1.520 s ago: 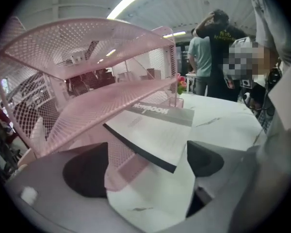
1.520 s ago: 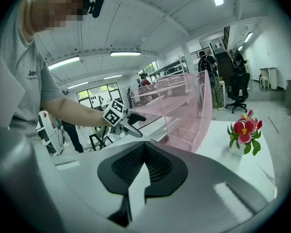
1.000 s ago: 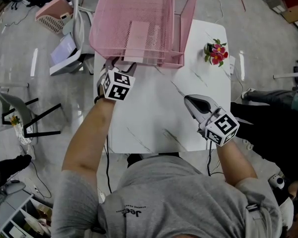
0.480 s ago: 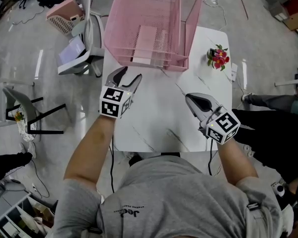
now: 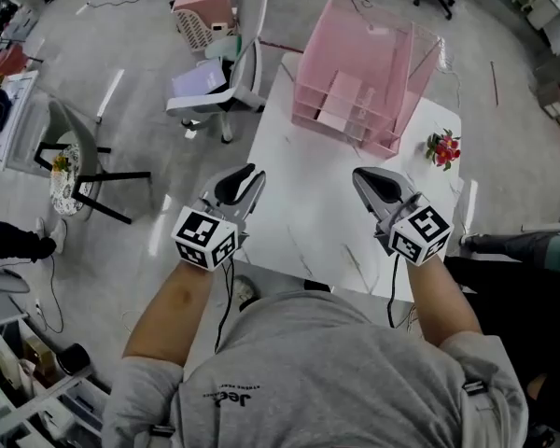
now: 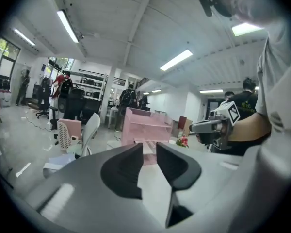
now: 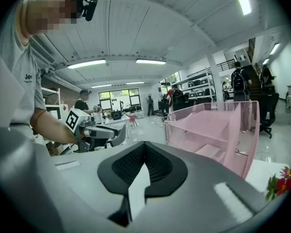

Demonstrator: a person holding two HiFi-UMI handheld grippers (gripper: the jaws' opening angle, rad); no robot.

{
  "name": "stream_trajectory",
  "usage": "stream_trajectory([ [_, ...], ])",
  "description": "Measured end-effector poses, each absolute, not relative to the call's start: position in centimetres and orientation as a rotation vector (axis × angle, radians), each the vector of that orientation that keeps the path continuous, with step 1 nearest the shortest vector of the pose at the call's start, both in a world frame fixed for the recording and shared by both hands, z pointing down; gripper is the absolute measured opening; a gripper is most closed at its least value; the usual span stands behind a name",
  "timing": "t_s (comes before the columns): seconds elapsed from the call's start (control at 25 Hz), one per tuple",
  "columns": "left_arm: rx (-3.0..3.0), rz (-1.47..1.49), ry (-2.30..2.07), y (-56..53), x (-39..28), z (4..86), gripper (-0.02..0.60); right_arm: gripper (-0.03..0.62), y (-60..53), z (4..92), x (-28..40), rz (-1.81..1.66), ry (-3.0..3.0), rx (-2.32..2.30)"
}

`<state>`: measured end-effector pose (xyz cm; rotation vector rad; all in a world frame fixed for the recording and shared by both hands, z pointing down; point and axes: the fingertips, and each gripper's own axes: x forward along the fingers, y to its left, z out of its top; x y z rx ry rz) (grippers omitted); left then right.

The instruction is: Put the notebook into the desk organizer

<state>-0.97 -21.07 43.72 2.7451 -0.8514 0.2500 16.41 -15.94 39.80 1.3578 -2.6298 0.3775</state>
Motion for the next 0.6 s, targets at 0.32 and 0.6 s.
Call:
stream_trajectory([
  [0.32,2.672,0.112,-1.128,-16.5,-13.4,39.6,0.106,0.002,-17.3,36.2,6.6,0.281,-2.736,1.170],
  [0.6,2.608,0.001,-1.279,-12.3,-21.7,37.3,0.058,0.003,-16.9,35.3,-1.9,0.251,-2.798,1.006],
])
